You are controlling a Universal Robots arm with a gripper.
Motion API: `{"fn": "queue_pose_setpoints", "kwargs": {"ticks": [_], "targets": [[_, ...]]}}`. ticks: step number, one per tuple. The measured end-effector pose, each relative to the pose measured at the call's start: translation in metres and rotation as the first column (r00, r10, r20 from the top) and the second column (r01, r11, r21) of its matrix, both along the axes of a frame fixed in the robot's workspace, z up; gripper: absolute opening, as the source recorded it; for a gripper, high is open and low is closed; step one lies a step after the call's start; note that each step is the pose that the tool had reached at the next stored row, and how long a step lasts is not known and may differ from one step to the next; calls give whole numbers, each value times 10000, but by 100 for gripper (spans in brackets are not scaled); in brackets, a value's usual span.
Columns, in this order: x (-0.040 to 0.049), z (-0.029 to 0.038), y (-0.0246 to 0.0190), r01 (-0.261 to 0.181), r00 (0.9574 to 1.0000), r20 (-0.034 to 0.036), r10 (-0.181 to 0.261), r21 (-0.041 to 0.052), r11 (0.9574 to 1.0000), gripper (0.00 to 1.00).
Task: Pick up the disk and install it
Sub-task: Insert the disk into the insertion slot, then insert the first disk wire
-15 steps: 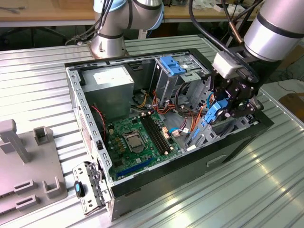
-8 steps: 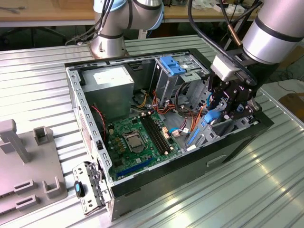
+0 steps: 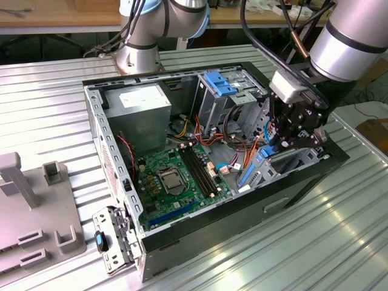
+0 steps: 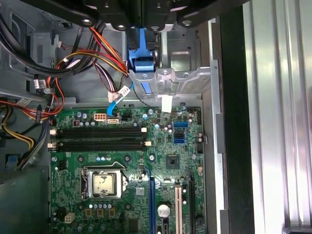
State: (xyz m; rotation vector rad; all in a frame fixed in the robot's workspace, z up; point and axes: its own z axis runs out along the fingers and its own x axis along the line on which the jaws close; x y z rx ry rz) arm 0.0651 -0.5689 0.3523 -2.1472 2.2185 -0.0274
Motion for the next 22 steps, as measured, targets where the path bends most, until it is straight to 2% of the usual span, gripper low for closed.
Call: {"fn": "queue_pose_setpoints", "kwargs": {"ticks": [1,2,4,8,16,22], "targets": [[17,0,0,0,10000,0,0,0,10000,12],[48,-1,0,1,10000,-1,-1,-1,10000,11],[145,-3,0,-1,10000,0,1,-1,10000,11],[269,-8,0,-1,10000,0,1,-1,10000,11],[285,-9,0,0,10000,0,0,-1,10000,11],[447,-10,0,0,10000,0,0,0,10000,11]]}}
